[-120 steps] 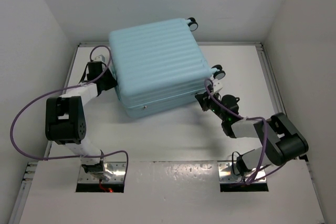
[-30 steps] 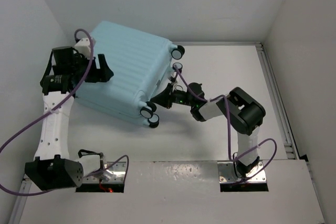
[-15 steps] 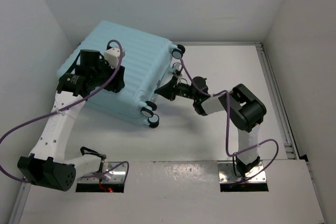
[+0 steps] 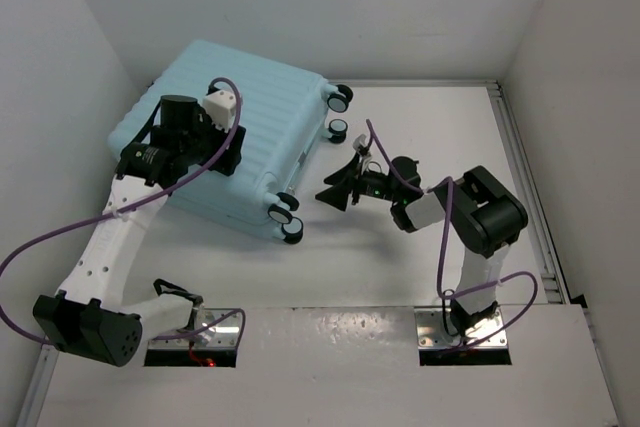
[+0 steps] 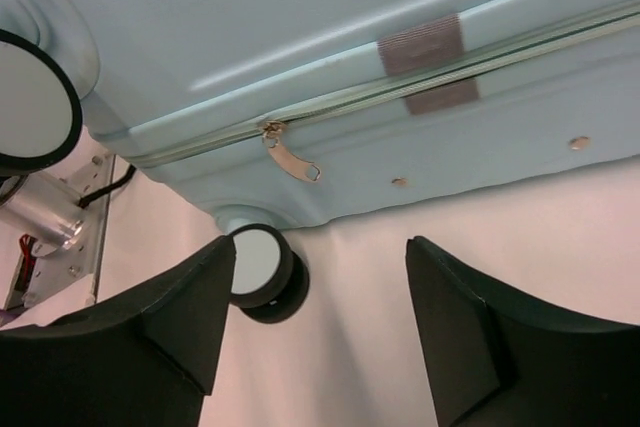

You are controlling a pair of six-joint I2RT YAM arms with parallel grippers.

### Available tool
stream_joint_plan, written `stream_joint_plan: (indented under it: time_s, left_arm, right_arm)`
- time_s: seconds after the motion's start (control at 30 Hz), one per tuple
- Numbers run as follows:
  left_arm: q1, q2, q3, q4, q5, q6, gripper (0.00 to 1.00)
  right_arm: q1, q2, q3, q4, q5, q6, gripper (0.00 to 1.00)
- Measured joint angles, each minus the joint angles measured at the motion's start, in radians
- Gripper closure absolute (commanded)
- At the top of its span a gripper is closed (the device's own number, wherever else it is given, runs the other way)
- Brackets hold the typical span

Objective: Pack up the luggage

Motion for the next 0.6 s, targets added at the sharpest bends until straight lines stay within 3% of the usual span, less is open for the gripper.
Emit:
stream_joint_plan:
  time_s: [0.2, 0.6]
  left_arm:
    - [-0.019, 0.003, 0.000, 0.009, -0.032, 0.001, 0.28]
    - [-0.029, 0.013, 0.000, 0.027, -0.053, -0.008, 0.28]
  right_arm:
    - [-0.002, 0.010, 0.021, 0.002, 0.002, -0.027, 0.29]
    - [0.155, 0.089, 0.092, 0.003, 0.138, -0.153, 0.33]
